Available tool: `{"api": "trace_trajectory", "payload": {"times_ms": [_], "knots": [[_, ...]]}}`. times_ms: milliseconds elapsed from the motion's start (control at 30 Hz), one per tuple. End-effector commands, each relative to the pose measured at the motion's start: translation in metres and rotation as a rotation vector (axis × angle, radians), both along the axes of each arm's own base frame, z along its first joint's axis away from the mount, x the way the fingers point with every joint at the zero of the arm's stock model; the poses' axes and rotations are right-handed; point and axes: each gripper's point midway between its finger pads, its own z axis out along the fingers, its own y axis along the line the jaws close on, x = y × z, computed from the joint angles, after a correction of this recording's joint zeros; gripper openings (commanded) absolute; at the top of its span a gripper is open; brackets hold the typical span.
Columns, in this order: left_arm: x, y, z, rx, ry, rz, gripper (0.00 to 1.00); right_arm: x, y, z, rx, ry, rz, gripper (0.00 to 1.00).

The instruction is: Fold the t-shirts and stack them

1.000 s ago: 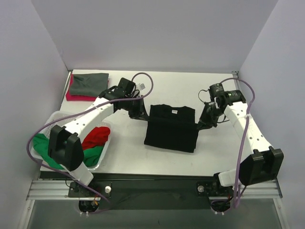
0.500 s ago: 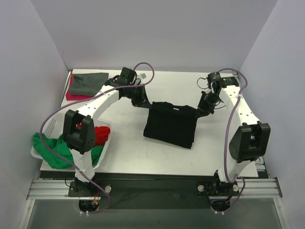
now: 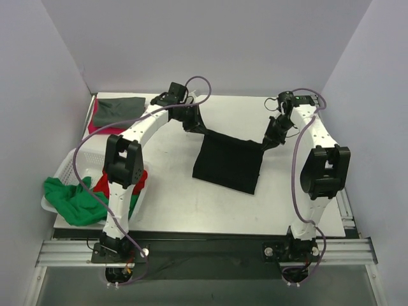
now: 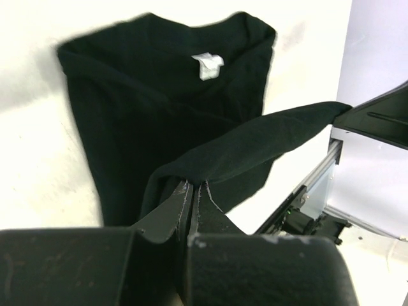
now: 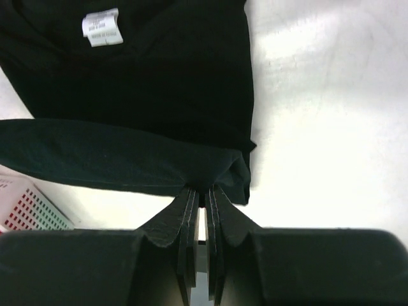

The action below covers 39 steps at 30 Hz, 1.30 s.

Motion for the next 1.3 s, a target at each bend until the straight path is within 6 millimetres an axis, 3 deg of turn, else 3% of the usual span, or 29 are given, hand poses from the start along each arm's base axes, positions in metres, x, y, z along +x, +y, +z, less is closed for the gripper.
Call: {"api": "trace_trajectory", "payload": {"times_ms": [0,267,333,367,400,433,467,500,533,567,600,633,667,700,733,767,800,867,900,933,967,1000,1067,1267], "knots": [[0.024,-0.002,0.009,-0.037,-0.071,-0.013,0.00,0.009,-0.004,-0.001,0.009,0.012,0.010,0.00],[0.055,-0.009,-0.007,-0.060,-0.094,0.031,0.00,0.030,-0.013,-0.016,0.014,0.023,-0.015,0.00],[0.068,-0.010,-0.008,-0.061,-0.115,0.058,0.00,0.044,-0.014,-0.015,0.019,-0.008,-0.011,0.00],[0.074,-0.009,-0.007,-0.060,-0.119,0.081,0.20,0.051,-0.017,-0.024,0.024,0.005,-0.020,0.08],[0.081,-0.007,-0.008,-0.049,-0.129,0.108,0.35,0.067,-0.016,-0.015,0.035,-0.039,-0.017,0.20],[0.087,-0.006,-0.004,-0.056,-0.146,0.129,0.47,0.073,-0.016,-0.014,0.042,-0.050,-0.019,0.41],[0.092,-0.003,-0.002,-0.038,-0.165,0.156,0.64,0.080,-0.016,-0.014,0.047,-0.059,-0.019,0.50],[0.093,-0.001,0.009,-0.038,-0.193,0.169,0.70,0.088,-0.015,-0.006,0.051,-0.092,-0.017,0.56],[0.094,0.000,0.015,-0.038,-0.222,0.170,0.73,0.090,-0.015,-0.002,0.052,-0.105,-0.015,0.71],[0.089,0.003,0.006,-0.021,-0.212,0.170,0.77,0.091,-0.015,0.007,0.053,-0.128,-0.013,0.79],[0.086,0.006,0.003,-0.010,-0.217,0.171,0.80,0.090,-0.015,0.009,0.050,-0.133,-0.012,0.81],[0.084,0.009,0.020,-0.021,-0.268,0.166,0.81,0.085,-0.016,0.006,0.040,-0.125,-0.003,0.81],[0.072,0.014,0.000,0.003,-0.230,0.158,0.81,0.080,-0.015,0.013,0.030,-0.140,0.008,0.81],[0.066,0.015,-0.002,0.002,-0.230,0.147,0.82,0.075,-0.015,0.012,0.017,-0.136,0.018,0.81],[0.063,0.017,0.010,-0.012,-0.269,0.138,0.82,0.064,-0.011,0.002,0.002,-0.108,0.036,0.79],[0.048,0.020,-0.009,0.000,-0.224,0.122,0.82,0.056,-0.007,0.008,-0.001,-0.124,0.056,0.78],[0.043,0.022,-0.011,-0.002,-0.224,0.115,0.82,0.050,-0.003,0.006,0.001,-0.120,0.069,0.77],[0.033,0.025,-0.005,-0.022,-0.249,0.106,0.82,0.031,0.016,0.001,0.008,-0.112,0.116,0.75],[0.020,0.029,-0.023,-0.011,-0.210,0.102,0.82,0.025,0.023,0.000,0.010,-0.109,0.130,0.74],[0.019,0.030,-0.013,-0.034,-0.236,0.111,0.82,0.019,0.036,-0.002,0.014,-0.111,0.161,0.73],[0.013,0.030,-0.014,-0.051,-0.229,0.103,0.82,0.009,0.043,-0.005,0.020,-0.097,0.175,0.73],[0.002,0.033,-0.027,-0.049,-0.198,0.102,0.82,0.003,0.049,-0.008,0.027,-0.085,0.178,0.72],[-0.005,0.031,-0.022,-0.084,-0.210,0.094,0.82,-0.005,0.067,-0.009,0.050,-0.090,0.204,0.71],[-0.025,0.032,-0.031,-0.135,-0.191,0.089,0.83,-0.026,0.091,-0.036,0.063,-0.023,0.224,0.70]]}}
